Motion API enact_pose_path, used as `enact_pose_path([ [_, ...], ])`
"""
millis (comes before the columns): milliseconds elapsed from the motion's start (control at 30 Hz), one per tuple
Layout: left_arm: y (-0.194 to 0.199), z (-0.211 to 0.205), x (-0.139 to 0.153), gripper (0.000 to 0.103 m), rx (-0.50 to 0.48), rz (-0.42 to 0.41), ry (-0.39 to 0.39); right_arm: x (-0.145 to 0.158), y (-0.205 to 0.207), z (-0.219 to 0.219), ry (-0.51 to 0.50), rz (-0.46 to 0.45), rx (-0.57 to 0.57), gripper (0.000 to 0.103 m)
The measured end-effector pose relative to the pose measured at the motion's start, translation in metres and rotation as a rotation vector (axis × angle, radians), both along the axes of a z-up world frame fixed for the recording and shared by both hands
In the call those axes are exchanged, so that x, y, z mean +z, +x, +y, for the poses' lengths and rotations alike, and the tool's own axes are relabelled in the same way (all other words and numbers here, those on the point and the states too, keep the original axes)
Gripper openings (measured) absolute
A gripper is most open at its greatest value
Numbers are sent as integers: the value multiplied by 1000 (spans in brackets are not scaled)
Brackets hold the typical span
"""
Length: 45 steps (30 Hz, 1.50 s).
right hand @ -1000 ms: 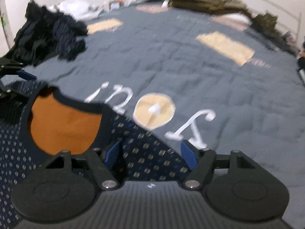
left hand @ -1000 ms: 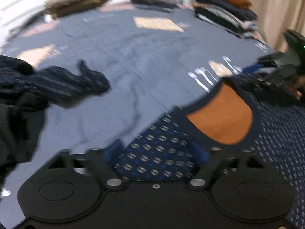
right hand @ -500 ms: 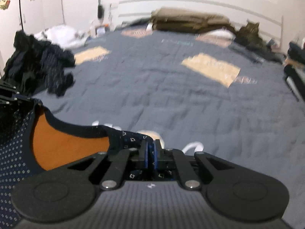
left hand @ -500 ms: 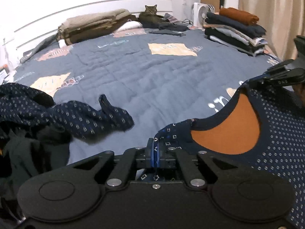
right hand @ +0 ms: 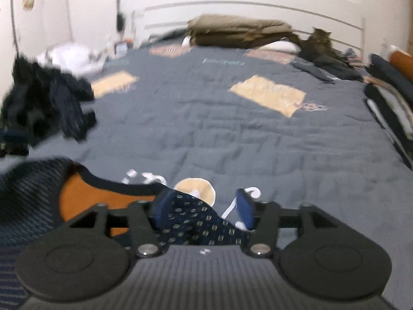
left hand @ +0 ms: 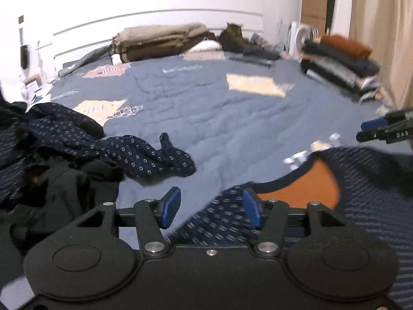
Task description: Fold clothes
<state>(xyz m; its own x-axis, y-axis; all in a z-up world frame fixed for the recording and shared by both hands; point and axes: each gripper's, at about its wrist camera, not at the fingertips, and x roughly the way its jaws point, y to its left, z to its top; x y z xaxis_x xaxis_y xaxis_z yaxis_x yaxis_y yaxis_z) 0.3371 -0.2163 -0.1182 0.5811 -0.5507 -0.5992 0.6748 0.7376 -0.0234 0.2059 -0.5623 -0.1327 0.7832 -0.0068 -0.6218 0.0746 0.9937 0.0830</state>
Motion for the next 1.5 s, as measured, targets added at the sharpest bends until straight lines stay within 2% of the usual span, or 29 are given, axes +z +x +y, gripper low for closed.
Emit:
enact_pose_path([
  [133,-59,10,21,66,-12,13,-66,27,-51,13,71,-43,-34,64],
  [400,-175,46,40,70,17,82,-182,55,-161,53,198,-120,-118,66],
  [667,-249,88,50,74,98,91,-212,62,-233,121,191,-125,-112,67],
  [867,-290,113,45,76,140,91,-195,55,-269,159,212,-124,-86,67],
  [1067,-321,146,32,76,198,120,-217,36,-289,188,257,-112,-64,67],
  [1233,-333,176,23,77,274,140,-246,22,-290,213,266,-92,-17,67],
  [1500,-354,217,13,77,373,134,-245,20,-284,253,259,-104,73,67],
])
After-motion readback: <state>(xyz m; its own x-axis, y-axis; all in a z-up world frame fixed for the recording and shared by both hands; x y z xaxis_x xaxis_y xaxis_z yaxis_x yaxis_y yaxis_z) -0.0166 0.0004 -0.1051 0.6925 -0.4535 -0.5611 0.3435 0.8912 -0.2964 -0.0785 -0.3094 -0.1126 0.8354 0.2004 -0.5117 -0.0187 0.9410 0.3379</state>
